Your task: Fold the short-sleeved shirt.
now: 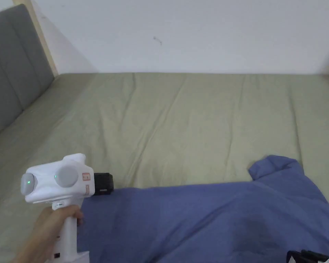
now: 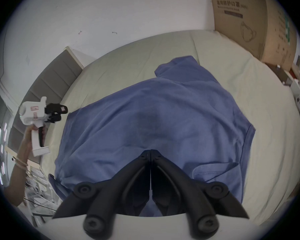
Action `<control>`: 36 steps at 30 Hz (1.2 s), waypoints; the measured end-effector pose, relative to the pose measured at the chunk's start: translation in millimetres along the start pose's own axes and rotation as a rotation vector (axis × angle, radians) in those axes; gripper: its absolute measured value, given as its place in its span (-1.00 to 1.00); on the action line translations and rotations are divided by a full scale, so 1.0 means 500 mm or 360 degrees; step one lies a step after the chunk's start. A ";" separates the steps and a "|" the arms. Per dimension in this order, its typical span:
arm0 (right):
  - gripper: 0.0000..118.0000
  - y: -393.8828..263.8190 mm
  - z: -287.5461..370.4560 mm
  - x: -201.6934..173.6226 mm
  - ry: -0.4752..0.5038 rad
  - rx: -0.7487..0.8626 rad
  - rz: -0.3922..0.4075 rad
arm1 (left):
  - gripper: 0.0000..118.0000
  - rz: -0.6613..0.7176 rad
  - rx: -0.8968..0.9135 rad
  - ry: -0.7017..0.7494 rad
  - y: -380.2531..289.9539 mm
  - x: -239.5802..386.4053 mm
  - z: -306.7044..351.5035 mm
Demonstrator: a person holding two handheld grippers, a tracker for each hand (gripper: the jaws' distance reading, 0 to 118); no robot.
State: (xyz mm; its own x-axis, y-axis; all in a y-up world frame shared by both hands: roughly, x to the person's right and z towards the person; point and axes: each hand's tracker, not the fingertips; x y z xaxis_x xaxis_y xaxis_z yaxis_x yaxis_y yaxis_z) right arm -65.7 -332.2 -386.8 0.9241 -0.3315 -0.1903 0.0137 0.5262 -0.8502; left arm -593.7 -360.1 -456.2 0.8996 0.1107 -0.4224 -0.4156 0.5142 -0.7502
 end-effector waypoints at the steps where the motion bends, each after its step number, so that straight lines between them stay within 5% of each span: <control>1: -0.99 -0.001 -0.002 0.006 0.0026 0.0001 -0.0046 | 0.72 0.0024 -0.0006 0.0001 0.002 -0.004 -0.023; 4: -0.99 -0.003 -0.009 0.018 0.0011 -0.0006 -0.0052 | 0.61 0.0036 -0.0218 0.0037 -0.014 -0.001 -0.083; 7: -0.99 -0.006 -0.010 0.027 -0.0005 -0.0022 -0.0045 | 0.57 -0.0116 -0.0041 0.0147 -0.041 0.034 -0.053; 10: -0.99 -0.009 -0.014 0.034 -0.0006 -0.0033 -0.0059 | -0.06 -0.0180 0.0005 0.0162 -0.045 0.047 -0.029; 12: -0.99 -0.010 -0.015 0.039 -0.0013 -0.0036 -0.0068 | -0.88 -0.0211 0.0008 0.0160 -0.040 0.051 -0.016; 13: -0.99 -0.010 -0.013 0.042 -0.0013 -0.0036 -0.0072 | -0.96 -0.0205 -0.0003 0.0152 -0.038 0.056 -0.009; 22: -0.98 0.117 -0.004 0.100 -0.0040 0.0106 -0.0014 | -0.96 -0.0234 0.0028 0.0077 -0.029 0.065 0.042; 23: -0.87 0.150 -0.011 0.112 -0.0049 0.0116 0.0027 | -0.96 -0.0262 0.0037 0.0080 -0.025 0.056 0.044; 26: 0.33 0.277 -0.081 0.174 -0.0036 -0.0145 0.0031 | -0.96 -0.0297 0.0119 0.0079 -0.024 0.068 0.076; 30: 0.34 0.393 -0.177 0.244 -0.0058 -0.0304 -0.0157 | -0.96 -0.0311 0.0209 0.0052 -0.023 0.073 0.115; 33: 0.33 0.425 -0.242 0.241 -0.0374 -0.0334 0.0069 | -0.96 -0.0327 0.0213 0.0056 -0.022 0.070 0.125; 34: 0.33 0.427 -0.262 0.239 -0.0389 -0.0391 0.0139 | -0.96 -0.0330 0.0219 0.0056 -0.023 0.071 0.127; 36: 0.31 0.407 -0.298 0.238 -0.0198 -0.0531 0.0053 | -0.96 -0.0320 0.0220 0.0053 -0.023 0.064 0.124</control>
State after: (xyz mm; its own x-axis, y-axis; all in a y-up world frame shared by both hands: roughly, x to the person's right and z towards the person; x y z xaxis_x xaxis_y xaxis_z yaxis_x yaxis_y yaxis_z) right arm -9.8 -381.1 -655.6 0.9616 -0.2099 -0.1769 -0.1237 0.2438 -0.9619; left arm -552.0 -309.7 -429.5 0.9565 -0.0326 -0.2900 -0.2043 0.6349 -0.7451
